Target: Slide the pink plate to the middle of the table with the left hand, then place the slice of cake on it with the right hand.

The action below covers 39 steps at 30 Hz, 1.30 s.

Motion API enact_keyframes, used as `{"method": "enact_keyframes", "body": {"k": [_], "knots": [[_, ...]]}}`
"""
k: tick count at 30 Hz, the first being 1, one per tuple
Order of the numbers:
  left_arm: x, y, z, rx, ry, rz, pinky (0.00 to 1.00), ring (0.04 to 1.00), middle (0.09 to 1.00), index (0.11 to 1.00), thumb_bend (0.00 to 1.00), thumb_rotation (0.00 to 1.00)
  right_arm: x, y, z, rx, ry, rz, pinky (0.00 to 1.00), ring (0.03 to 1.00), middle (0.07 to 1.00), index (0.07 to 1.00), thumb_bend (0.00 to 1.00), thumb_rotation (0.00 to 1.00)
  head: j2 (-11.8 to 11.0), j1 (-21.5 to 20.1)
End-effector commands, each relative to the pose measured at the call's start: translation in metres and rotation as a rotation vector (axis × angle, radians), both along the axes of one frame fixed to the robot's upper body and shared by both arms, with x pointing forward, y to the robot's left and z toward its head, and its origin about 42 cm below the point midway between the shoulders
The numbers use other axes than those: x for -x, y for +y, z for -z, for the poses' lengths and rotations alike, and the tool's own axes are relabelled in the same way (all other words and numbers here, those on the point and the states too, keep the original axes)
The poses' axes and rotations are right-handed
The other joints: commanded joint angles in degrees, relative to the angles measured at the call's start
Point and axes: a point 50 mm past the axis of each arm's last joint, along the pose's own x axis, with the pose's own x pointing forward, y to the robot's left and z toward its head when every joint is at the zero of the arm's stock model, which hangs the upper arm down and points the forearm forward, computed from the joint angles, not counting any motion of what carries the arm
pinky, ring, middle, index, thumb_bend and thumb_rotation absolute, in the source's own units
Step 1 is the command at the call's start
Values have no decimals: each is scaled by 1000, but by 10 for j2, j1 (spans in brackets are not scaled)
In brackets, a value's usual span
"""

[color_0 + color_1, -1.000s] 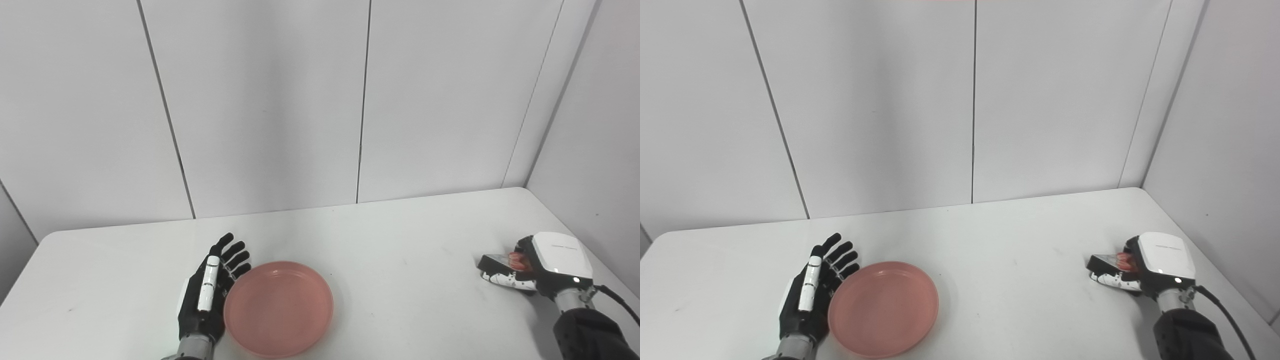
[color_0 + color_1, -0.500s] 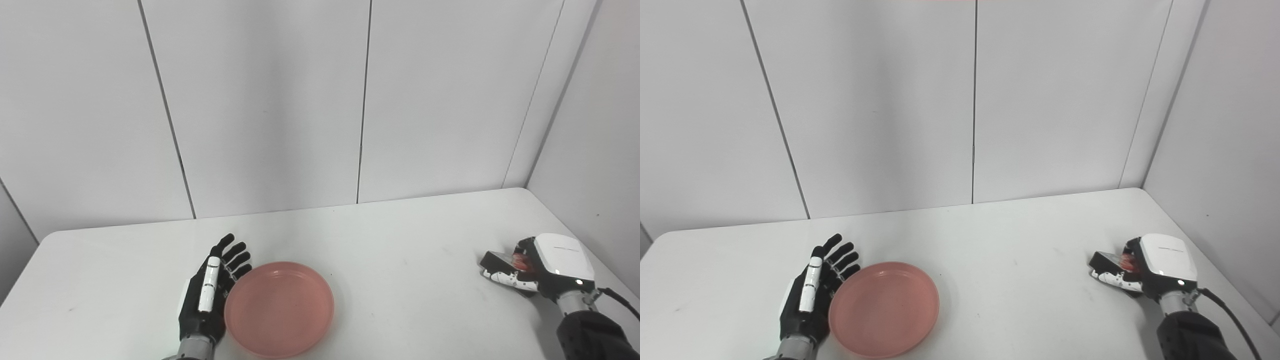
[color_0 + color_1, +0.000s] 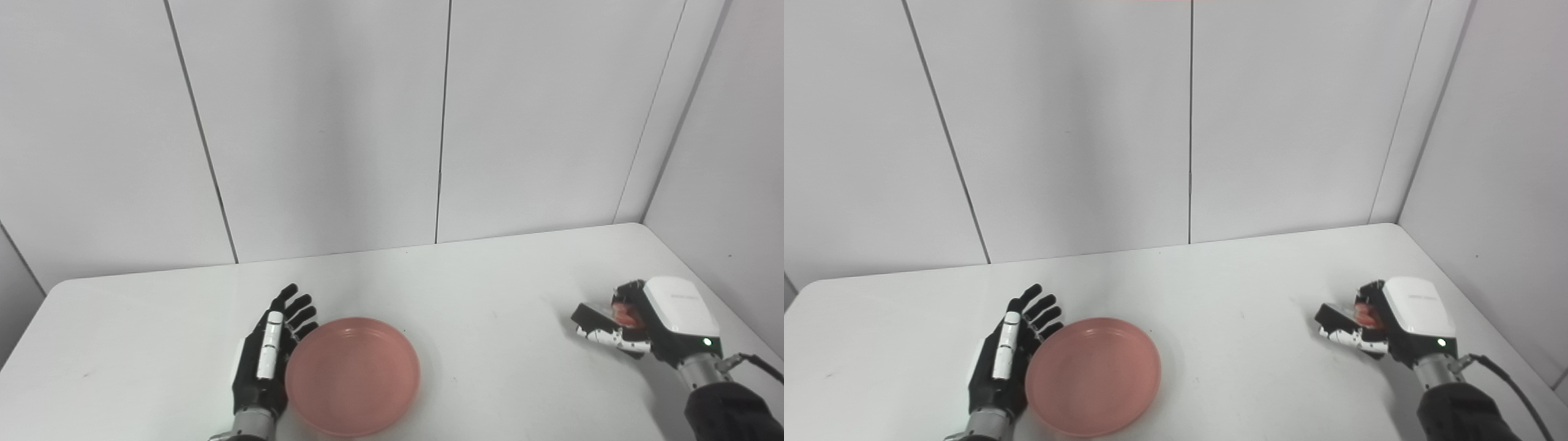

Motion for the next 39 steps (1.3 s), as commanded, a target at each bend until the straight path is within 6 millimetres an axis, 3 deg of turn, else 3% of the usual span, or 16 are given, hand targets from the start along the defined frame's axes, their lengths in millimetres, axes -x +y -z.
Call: {"method": "enact_keyframes", "body": {"k": [1, 9, 17, 19, 25, 27, 35, 39], "knots": [[9, -8, 21, -24, 98, -2, 710, 763, 785, 802, 600, 820, -10, -5, -52, 38, -143, -66, 71, 118, 178, 213, 450, 473, 1, 6], [10, -22, 18, -60, 88, -13, 690, 760, 800, 827, 576, 854, -13, 32, -90, 21, -252, -241, 80, 126, 190, 229, 474, 556, 3, 47], [10, -28, 19, -71, 87, -3, 700, 764, 807, 845, 544, 876, -11, 99, -106, -20, -273, -383, 85, 130, 203, 288, 487, 594, 6, 64], [11, -30, 18, -69, 89, -5, 692, 755, 800, 837, 544, 871, -13, 117, -105, -30, -277, -429, 81, 126, 197, 254, 481, 519, 7, 68], [11, -33, 18, -79, 82, -9, 702, 748, 799, 831, 537, 875, -19, 166, -94, -36, -240, -524, 78, 126, 196, 233, 478, 471, 10, 79], [12, -34, 18, -79, 84, -11, 707, 751, 801, 831, 542, 871, -19, 182, -88, -35, -224, -557, 81, 128, 195, 233, 470, 528, 10, 79], [12, -36, 18, -70, 91, -1, 731, 764, 807, 839, 550, 872, -22, 227, -68, -35, -171, -663, 88, 137, 206, 244, 464, 518, 11, 78], [13, -38, 17, -68, 96, 0, 731, 768, 802, 835, 562, 861, -28, 247, -57, 4, -141, -712, 105, 153, 225, 281, 455, 612, 11, 79]]}}
